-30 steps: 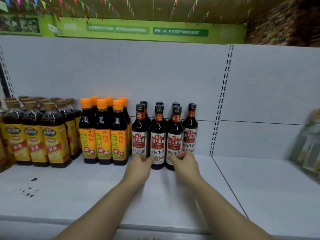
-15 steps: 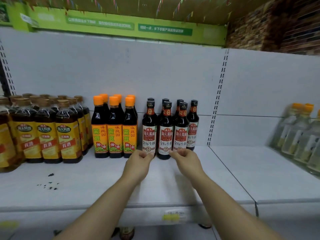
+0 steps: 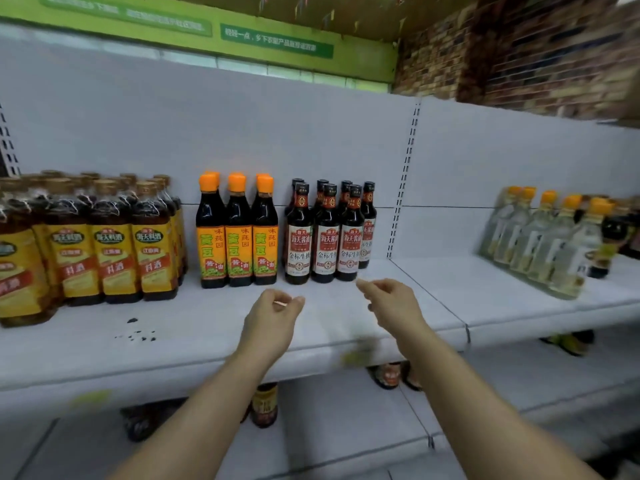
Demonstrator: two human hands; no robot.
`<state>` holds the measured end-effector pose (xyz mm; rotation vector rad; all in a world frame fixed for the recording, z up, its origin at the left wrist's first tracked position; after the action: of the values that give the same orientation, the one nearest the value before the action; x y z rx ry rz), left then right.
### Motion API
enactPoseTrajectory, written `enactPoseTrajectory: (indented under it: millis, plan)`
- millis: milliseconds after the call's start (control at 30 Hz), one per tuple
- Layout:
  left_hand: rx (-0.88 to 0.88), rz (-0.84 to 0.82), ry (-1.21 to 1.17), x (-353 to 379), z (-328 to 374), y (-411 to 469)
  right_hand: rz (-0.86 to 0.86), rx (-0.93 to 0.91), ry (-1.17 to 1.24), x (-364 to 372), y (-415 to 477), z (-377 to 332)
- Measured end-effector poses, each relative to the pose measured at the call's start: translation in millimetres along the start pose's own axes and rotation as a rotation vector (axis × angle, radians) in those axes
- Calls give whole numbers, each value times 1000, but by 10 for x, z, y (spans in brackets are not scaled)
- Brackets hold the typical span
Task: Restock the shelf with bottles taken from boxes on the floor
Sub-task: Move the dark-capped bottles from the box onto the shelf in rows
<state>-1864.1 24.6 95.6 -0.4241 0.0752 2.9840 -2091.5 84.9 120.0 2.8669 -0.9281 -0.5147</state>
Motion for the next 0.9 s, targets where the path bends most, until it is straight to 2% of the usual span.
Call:
enactPoseTrajectory:
  millis: [333, 800, 900]
  plan:
    - [77, -161, -48, 536, 242, -555, 127, 15, -65, -751, -642, -11]
    - [102, -450, -127, 2097, 518, -1347, 349, 129, -104, -2364, -1291, 446]
    - [133, -485, -86, 2503, 584, -1553, 397, 151, -107, -2789, -1411, 594]
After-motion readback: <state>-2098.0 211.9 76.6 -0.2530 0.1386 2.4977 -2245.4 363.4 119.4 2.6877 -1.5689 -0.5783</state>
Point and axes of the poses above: each hand's wrist, its own y-axis towards the middle knuckle, its own x-axis out of the palm, z = x × y, the point moved 4 cm from there along y, towards the middle knuckle, and after that the axes turned 5 degrees about -x, right-handed, at the moved point
